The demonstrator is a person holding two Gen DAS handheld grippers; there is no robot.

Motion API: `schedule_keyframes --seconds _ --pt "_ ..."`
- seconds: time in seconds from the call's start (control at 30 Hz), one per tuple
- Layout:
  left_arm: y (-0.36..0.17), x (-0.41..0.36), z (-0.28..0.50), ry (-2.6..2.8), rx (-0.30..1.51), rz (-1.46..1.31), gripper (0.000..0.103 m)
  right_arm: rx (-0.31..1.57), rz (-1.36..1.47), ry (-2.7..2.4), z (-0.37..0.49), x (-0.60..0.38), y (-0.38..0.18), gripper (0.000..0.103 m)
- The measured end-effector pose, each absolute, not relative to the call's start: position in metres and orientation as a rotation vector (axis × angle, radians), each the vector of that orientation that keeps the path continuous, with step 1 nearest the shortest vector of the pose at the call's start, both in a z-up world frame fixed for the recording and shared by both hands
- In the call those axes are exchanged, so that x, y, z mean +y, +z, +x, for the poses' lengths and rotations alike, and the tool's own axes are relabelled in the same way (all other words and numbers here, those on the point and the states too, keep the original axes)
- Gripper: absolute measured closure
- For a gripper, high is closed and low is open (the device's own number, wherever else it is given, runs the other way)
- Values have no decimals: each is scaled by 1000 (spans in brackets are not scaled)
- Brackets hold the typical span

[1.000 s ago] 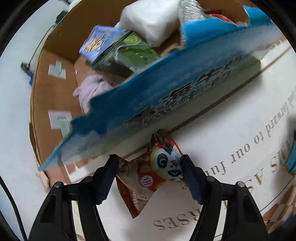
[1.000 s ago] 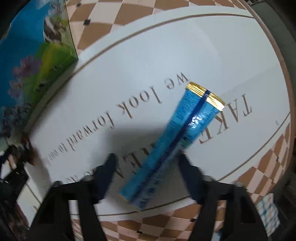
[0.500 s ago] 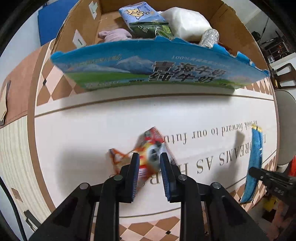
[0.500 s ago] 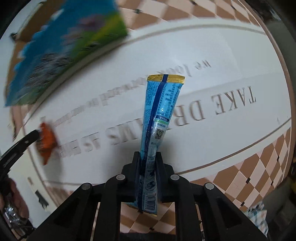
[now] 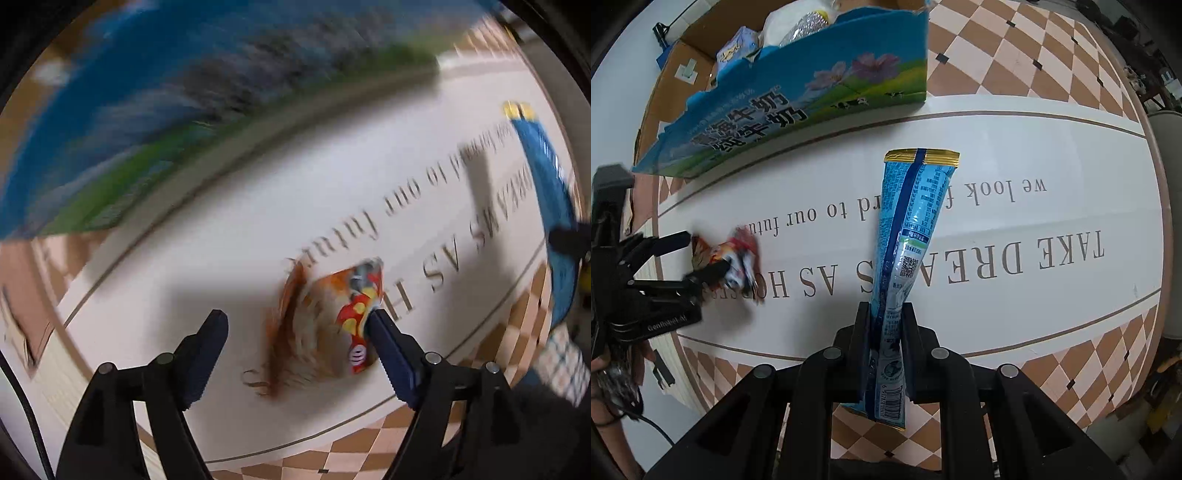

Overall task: Organize soft objects
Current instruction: 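Grasp the orange snack bag with left tool while right tool grasps blue tube, then drop the orange bag and blue tube into the box, release both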

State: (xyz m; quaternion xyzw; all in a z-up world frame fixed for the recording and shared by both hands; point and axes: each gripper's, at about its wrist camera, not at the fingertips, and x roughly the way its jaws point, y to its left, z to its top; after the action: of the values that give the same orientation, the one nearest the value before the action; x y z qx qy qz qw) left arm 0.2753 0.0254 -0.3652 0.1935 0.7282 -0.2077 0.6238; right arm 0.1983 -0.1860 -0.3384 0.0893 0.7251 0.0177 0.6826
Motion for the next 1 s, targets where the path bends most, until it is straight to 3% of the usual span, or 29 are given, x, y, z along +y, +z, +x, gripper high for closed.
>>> schedule_keyframes --seconds 0.13,0.27,0.37,0.53,0.73,0.87,1.0 --pt "-385 3 270 -498 1681 575 25 1636 196 37 201 -183 -346 87" --pt "-381 -3 264 -468 1624 511 41 1629 190 34 200 -185 -345 87" --pt "-366 3 259 -450 1572 441 45 1617 185 29 199 -190 -341 87" --pt "-310 16 262 -422 1481 291 46 1593 200 59 202 -192 -319 87" --pt "-211 26 310 -354 1320 126 46 1462 162 147 244 -186 -243 87" --pt "-204 30 351 -271 1280 109 46 1379 91 163 302 -180 -199 87" --pt "-211 54 407 -215 1298 55 46 1378 9 131 377 -169 -195 87"
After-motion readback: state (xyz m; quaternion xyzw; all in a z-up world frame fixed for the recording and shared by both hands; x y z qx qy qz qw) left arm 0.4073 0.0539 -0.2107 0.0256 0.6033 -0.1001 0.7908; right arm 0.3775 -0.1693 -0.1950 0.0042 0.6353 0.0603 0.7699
